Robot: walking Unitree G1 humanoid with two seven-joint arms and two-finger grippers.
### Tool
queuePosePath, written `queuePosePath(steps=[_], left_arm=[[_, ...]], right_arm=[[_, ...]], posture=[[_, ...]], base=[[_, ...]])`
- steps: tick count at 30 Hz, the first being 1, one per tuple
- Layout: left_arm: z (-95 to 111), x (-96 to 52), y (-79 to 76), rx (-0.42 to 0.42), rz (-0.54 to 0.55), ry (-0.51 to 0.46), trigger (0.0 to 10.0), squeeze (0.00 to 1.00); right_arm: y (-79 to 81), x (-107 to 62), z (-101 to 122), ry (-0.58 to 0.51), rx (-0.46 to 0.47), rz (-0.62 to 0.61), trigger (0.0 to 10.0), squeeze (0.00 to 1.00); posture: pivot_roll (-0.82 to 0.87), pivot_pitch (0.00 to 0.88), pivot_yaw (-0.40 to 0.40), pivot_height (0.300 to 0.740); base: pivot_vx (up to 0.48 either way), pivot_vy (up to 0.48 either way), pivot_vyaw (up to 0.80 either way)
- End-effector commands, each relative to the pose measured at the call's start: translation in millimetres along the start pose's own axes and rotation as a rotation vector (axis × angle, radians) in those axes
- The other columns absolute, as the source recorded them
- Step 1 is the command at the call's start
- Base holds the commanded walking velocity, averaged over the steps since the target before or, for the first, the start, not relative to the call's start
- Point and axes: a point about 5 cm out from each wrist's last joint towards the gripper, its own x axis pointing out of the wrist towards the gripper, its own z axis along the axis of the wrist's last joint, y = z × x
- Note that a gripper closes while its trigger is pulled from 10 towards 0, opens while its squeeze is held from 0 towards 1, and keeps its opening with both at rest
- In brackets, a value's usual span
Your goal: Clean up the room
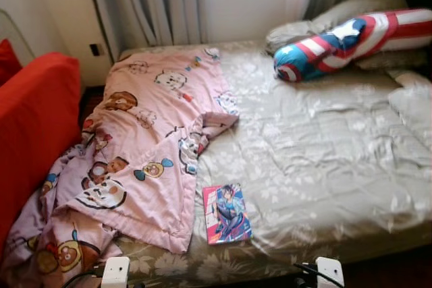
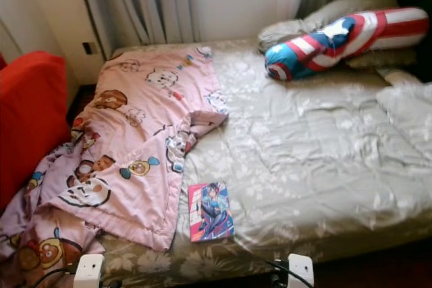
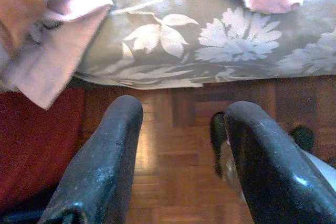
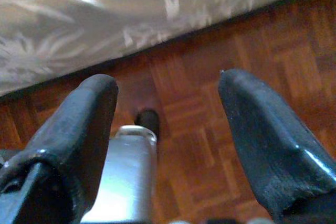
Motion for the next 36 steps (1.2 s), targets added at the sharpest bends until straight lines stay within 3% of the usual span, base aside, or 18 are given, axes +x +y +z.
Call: queuePosePath(steps=[1,11,23,36], left_arm=[[-4.4,-1.2,1.6,0.011,0.006,0.016,10.0,0.0],[-3.8,-1.1,1.1,-0.001,-0.001,0.011,10.0,0.0],[-5.0,-1.2,0.4,-0.012,-0.009,0.016,10.0,0.0],[-5.6,-1.3,-0.5,-0.012,-0.023,0.02,10.0,0.0]], right_arm=[[0.4,-1.0,-5.3,0.018,0.005,0.0,10.0,0.0],[0.7,-0.7,-3.8,0.012,-0.015,0.003,10.0,0.0],[1.9,-0.3,-0.9,-0.005,-0.013,0.014,10.0,0.0],[2.2,0.0,0.0,-0.007,0.007,0.016,10.0,0.0]], posture=[[0.01,0.006,0.014,0.74],[0.01,0.003,0.013,0.74],[0.01,0.0,0.015,0.74],[0.01,0.0,0.014,0.74]], base=[[0.0,0.0,0.0],[0.0,0.0,0.0],[0.0,0.0,0.77],[0.0,0.0,0.0]])
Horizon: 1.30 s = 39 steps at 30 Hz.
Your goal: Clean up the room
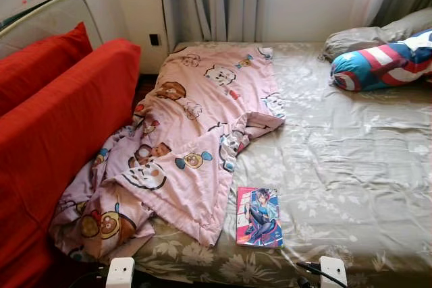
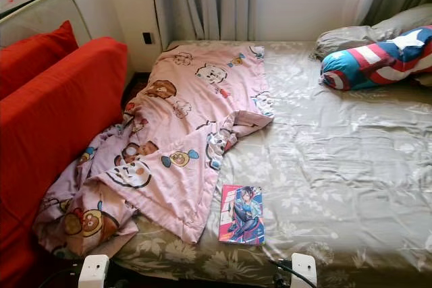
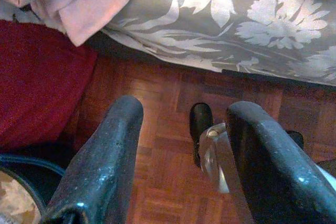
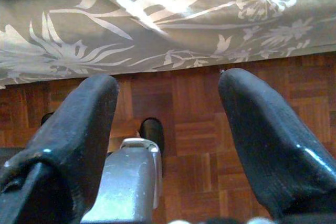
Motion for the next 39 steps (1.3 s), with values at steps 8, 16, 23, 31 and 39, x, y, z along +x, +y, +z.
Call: queuePosePath(steps=[8,16,23,31,39], left_arm=[[-2.2,-0.8,2.6,-0.003,0.003,0.013,10.0,0.0],[-1.8,-0.6,2.3,-0.006,0.001,0.012,10.0,0.0],[-1.8,-0.6,2.4,-0.008,0.002,0.012,10.0,0.0],[-1.7,-0.6,2.5,-0.01,0.003,0.01,10.0,0.0],[-1.4,-0.5,2.4,-0.01,0.001,0.009,10.0,0.0]], right_arm=[[-0.3,-0.5,-2.1,0.006,0.008,0.002,10.0,0.0],[0.0,-0.5,-2.0,0.006,-0.014,0.005,10.0,0.0],[0.4,-0.3,-1.0,-0.004,0.008,0.002,10.0,0.0],[0.5,-0.2,-0.4,-0.005,0.007,0.004,10.0,0.0],[3.1,0.3,2.7,-0.021,-0.029,0.022,10.0,0.0]], posture=[[0.01,0.0,0.01,0.74],[0.01,0.0,0.01,0.74],[0.01,0.002,0.009,0.74],[0.01,0.002,0.009,0.74],[0.01,0.001,0.009,0.74]], base=[[0.0,0.0,0.0],[0.0,0.0,0.57],[0.0,0.0,0.19],[0.093,0.0,0.0],[0.254,0.0,0.5]])
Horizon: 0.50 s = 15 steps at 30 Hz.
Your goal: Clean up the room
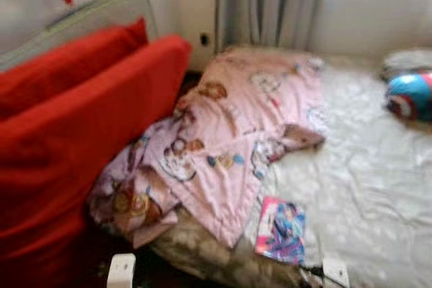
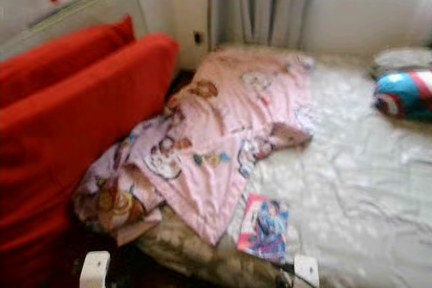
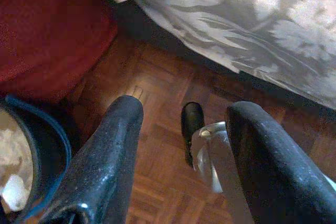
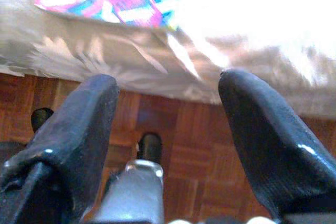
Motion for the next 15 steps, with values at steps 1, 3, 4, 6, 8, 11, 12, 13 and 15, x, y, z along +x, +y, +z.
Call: queuePosePath(steps=[1,3,4,6,8,11,12,13,15], left_arm=[[-4.7,-1.6,3.9,0.0,0.007,0.021,10.0,0.0],[-4.8,-1.6,3.9,-0.001,0.006,0.021,10.0,0.0],[-4.8,-1.6,3.8,-0.001,0.006,0.021,10.0,0.0],[-4.8,-1.6,3.7,0.0,0.005,0.022,10.0,0.0],[-4.7,-1.6,3.7,0.002,0.005,0.02,10.0,0.0],[-4.1,-1.7,3.9,0.011,0.008,0.013,10.0,0.0],[-3.2,-1.8,3.7,0.003,0.005,-0.001,10.0,0.0],[-2.9,-1.8,3.5,0.0,0.004,-0.006,10.0,0.0],[-2.4,-1.9,3.5,-0.002,0.002,-0.013,10.0,0.0]], right_arm=[[6.4,1.5,5.2,-0.018,0.003,0.016,10.0,0.0],[6.3,1.6,5.7,-0.024,0.029,0.009,10.0,0.0],[6.2,1.6,5.8,-0.025,0.031,0.008,10.0,0.0],[5.7,1.5,6.1,-0.027,0.031,0.009,10.0,0.0],[5.2,1.5,6.0,-0.028,0.03,0.008,10.0,0.0],[4.3,1.3,6.4,-0.032,0.031,0.004,10.0,0.0],[3.8,1.3,7.1,-0.039,0.028,0.003,10.0,0.0],[3.7,1.3,7.4,-0.041,0.026,0.003,10.0,0.0],[2.9,1.3,8.2,-0.047,0.023,-0.001,10.0,0.0]], posture=[[0.01,0.001,0.009,0.74],[0.01,0.001,0.009,0.74],[0.01,0.001,0.008,0.74],[0.01,0.001,0.008,0.74],[0.01,0.001,0.007,0.74],[0.01,0.003,0.007,0.74],[0.01,0.003,0.006,0.74],[0.01,0.003,0.006,0.74],[0.01,0.003,0.007,0.74]], base=[[0.255,0.0,0.8],[0.257,0.0,0.0],[0.255,0.0,0.0],[0.253,0.0,0.0],[0.127,0.0,0.0],[0.0,0.0,0.0],[0.0,0.0,0.0],[0.0,0.0,0.0],[0.0,0.0,0.0]])
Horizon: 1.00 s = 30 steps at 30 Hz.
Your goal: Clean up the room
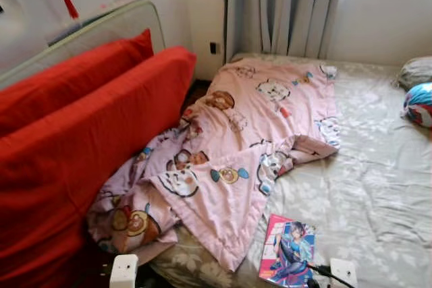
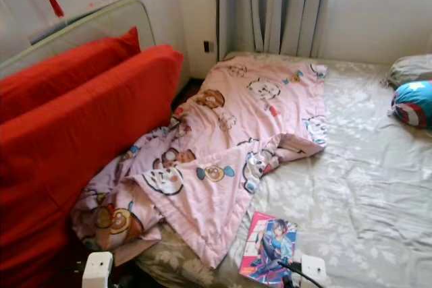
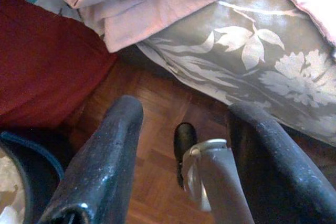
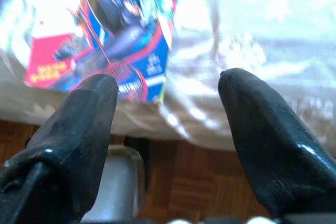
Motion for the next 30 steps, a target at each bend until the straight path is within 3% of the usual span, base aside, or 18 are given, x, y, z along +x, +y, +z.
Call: queuePosePath(steps=[1,7,15,24,25,26,27,30], left_arm=[[-4.7,-2.2,4.3,-0.001,0.009,0.009,10.0,0.0],[-1.7,-2.8,3.7,-0.012,0.004,-0.04,10.0,0.0],[4.5,-5.3,4.5,-0.031,0.01,-0.147,10.0,0.0],[11.1,-8.8,4.3,-0.019,0.018,-0.258,10.0,0.0],[46.8,-5.7,4.3,0.019,0.0,-0.399,10.0,0.0],[105.5,-9.1,-2.7,0.061,-0.048,-0.642,10.0,0.0],[120.7,-12.3,-5.9,0.071,-0.062,-0.709,10.0,0.0],[133.9,-17.9,-11.4,0.071,-0.071,-0.781,10.0,0.0]], right_arm=[[6.5,0.4,0.3,-0.01,0.009,0.011,10.0,0.0],[6.2,0.9,6.9,-0.055,0.011,0.008,10.0,0.0],[19.8,3.8,43.7,-0.247,0.001,0.074,10.0,0.0],[15.3,-2.0,80.9,-0.474,-0.003,0.089,10.0,0.0],[15.4,-3.3,84.0,-0.499,-0.002,0.091,10.0,0.0],[17.0,-4.9,87.1,-0.528,-0.001,0.097,10.0,0.0],[17.6,-5.5,88.0,-0.538,0.0,0.099,10.0,0.0],[19.6,-7.8,90.5,-0.568,0.006,0.107,10.0,0.0]], posture=[[0.01,0.004,0.008,0.74],[0.01,0.0,0.009,0.74],[0.0,0.0,0.008,0.74],[0.0,0.0,0.005,0.74],[0.0,0.0,0.005,0.74],[-0.01,0.0,0.005,0.74],[-0.01,0.0,0.005,0.74],[-0.01,0.0,0.005,0.74]], base=[[0.0,0.0,0.0],[0.0,0.0,0.0],[0.0,0.0,0.0],[0.0,0.0,0.0],[0.0,0.0,0.0],[0.0,0.0,0.0],[0.0,0.0,0.0],[0.0,0.0,0.0]])
